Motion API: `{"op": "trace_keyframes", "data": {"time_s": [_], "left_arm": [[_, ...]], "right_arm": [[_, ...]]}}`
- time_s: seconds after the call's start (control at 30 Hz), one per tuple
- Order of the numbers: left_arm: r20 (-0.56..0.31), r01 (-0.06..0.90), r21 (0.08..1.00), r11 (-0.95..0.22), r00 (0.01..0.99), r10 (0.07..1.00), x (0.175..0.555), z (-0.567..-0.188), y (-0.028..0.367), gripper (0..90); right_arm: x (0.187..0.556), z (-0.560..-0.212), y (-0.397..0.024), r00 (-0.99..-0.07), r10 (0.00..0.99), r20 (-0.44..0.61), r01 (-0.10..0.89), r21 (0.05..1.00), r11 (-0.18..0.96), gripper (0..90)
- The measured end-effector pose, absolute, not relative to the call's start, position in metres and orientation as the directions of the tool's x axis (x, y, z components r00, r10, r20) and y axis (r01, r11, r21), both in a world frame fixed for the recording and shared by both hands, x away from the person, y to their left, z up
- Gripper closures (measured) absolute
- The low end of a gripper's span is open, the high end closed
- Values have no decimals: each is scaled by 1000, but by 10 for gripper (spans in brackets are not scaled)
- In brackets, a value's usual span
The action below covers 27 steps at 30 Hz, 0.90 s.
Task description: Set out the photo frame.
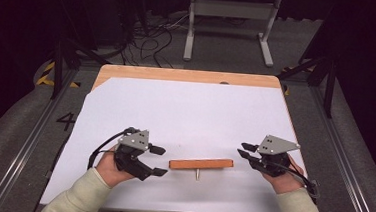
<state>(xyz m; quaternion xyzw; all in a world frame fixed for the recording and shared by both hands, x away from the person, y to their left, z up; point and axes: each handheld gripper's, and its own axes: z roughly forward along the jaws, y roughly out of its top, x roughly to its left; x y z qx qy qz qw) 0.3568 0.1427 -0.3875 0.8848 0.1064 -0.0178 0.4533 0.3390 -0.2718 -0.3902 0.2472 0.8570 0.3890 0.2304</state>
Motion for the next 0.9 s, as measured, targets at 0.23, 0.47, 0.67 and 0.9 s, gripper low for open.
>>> {"op": "trace_keyframes", "data": {"time_s": [0.23, 0.47, 0.67, 0.9], "left_arm": [[-147, 248, 845, -474, 960, 240, 371, -388, 162, 319], [-121, 293, 856, -426, 915, 385, 378, -392, 171, 339], [-125, 344, 842, -415, 873, 472, 386, -399, 171, 357], [-132, 357, 837, -414, 867, 481, 389, -402, 168, 348]], "right_arm": [[338, -404, -270, -818, 556, -148, 299, 715, 631, 850], [338, -415, -265, -865, 496, -78, 330, 655, 679, 900], [339, -424, -252, -890, 453, -54, 323, 629, 708, 900], [345, -435, -242, -892, 451, -27, 333, 636, 696, 900]]}}
